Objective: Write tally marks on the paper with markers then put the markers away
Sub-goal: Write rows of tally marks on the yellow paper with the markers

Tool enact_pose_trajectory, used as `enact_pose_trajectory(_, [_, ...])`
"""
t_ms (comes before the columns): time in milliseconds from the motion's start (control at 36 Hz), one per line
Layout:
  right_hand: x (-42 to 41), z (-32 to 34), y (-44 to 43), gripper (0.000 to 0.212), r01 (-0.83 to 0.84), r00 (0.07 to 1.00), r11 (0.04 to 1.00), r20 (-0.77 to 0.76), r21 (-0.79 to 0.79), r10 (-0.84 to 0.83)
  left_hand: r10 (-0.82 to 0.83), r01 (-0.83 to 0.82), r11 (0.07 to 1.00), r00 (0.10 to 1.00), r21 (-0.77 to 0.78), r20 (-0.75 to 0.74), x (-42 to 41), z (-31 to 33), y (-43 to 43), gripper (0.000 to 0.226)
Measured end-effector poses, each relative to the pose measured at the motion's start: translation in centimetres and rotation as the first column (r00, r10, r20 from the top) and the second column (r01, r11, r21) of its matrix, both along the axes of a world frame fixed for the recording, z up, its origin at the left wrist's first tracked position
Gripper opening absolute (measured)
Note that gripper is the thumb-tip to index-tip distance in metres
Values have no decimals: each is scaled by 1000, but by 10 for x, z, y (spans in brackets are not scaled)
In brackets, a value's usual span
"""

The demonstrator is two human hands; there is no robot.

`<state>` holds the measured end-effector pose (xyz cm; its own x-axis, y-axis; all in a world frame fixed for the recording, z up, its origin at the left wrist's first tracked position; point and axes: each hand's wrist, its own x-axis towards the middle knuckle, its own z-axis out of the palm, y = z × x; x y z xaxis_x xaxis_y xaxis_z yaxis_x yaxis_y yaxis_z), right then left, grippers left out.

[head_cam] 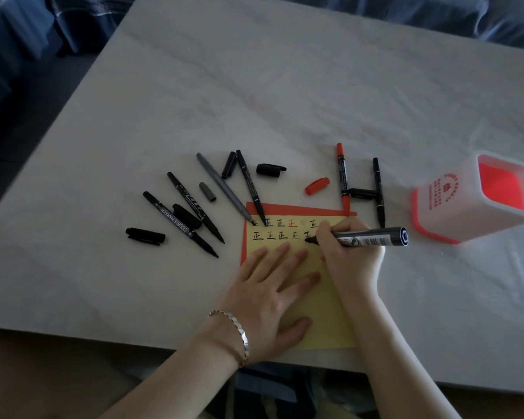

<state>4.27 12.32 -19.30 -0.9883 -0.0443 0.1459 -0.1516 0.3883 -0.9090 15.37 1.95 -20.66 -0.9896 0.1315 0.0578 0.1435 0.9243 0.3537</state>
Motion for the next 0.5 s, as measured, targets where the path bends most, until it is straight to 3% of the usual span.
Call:
enact_pose_trajectory(222, [-1, -1, 1, 35, 122, 992, 991, -1, -50, -122, -4, 4, 1000, 1000, 1, 9, 0, 0, 0, 55])
enact_pose_trajectory(417, [-2, 14, -3, 23, 217, 976, 936, 78, -276, -204, 4, -4, 1000, 1000, -8, 0, 0, 1, 0, 55])
enact_pose_trajectory(500, [-3, 15, -1, 23, 235, 971, 928, 107, -289, -212, 3, -3, 1000, 1000, -11, 1, 0, 1, 1, 55])
